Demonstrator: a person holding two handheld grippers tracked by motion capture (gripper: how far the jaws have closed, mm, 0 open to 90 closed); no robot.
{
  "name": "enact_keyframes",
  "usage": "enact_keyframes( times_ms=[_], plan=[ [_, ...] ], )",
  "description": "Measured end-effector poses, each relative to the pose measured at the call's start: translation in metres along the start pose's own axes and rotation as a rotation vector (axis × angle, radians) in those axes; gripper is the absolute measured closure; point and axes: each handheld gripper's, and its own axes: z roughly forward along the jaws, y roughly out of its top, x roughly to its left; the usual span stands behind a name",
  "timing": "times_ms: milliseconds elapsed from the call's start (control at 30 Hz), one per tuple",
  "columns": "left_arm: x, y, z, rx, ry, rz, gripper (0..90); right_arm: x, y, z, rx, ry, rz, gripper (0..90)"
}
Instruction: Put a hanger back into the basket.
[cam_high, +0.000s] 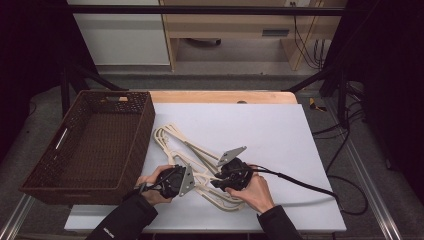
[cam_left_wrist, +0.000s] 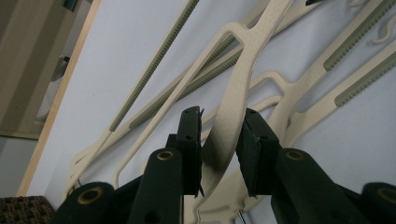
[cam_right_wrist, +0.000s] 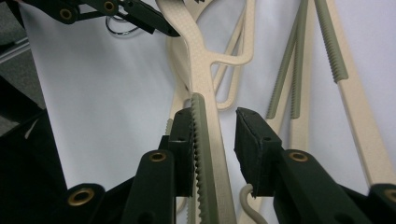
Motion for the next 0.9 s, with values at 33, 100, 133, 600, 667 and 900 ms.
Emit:
enact_keyframes(
  times_ms=[33,100,133,600,667,900],
  plan=[
    [0.002,0.0,-0.002,-0.011,0.008,-0.015,70.6,0.001,0.0,-0.001,-0.004,-0.014,-0.006,70.1],
    [0.006,-0.001,-0.005,-0.031,0.006,-0.052,68.3,0.001,-0.001,-0.003,-0.03,-0.002,-0.034,71.4],
    [0.006,-0.001,-0.005,-0.031,0.006,-0.052,64.8,0.001,-0.001,-0.003,-0.03,-0.002,-0.034,71.4],
    [0.042,-0.02,-0.061,-0.192,0.06,-0.307,19.2,-0.003,0.0,-0.022,-0.058,-0.071,-0.043,73.0],
    [0.047,-0.026,-0.066,-0.195,0.054,-0.335,15.4,-0.005,0.0,-0.026,-0.059,-0.077,-0.033,73.1],
    [0.05,-0.038,-0.072,-0.189,0.034,-0.378,12.4,-0.015,-0.003,-0.034,-0.083,-0.06,0.003,73.7]
  ],
)
